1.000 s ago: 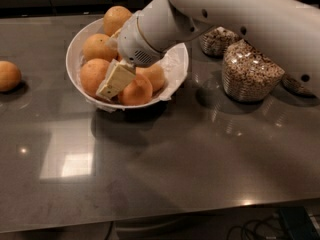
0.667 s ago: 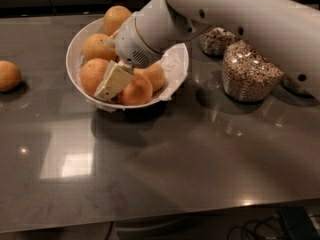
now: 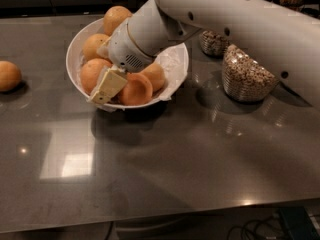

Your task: Pick orange from white bowl

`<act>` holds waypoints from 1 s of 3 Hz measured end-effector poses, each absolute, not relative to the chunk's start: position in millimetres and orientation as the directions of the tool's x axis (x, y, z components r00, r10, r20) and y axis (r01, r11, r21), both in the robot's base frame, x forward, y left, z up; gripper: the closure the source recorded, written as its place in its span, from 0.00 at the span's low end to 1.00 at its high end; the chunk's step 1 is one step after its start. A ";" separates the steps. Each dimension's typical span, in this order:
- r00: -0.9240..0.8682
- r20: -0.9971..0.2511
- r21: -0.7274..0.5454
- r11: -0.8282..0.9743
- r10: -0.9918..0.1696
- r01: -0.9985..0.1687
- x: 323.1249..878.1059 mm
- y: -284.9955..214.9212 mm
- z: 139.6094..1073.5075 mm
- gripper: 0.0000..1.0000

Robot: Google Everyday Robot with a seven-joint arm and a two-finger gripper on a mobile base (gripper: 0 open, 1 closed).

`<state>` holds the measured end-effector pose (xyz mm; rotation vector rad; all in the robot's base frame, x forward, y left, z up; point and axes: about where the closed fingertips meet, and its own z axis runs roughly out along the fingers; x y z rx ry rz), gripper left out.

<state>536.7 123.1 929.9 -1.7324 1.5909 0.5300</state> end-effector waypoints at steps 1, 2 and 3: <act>0.147 -0.723 -0.196 -0.003 -0.675 -0.981 538.5 130.5 919.8 0.21; 0.134 -0.729 -0.175 -0.007 -0.672 -0.985 542.5 133.8 911.3 0.22; 0.128 -0.746 -0.157 -0.014 -0.654 -0.987 547.0 138.8 904.7 0.41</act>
Offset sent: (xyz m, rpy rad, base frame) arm 0.0134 0.0106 -0.0298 0.0128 0.0811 0.0197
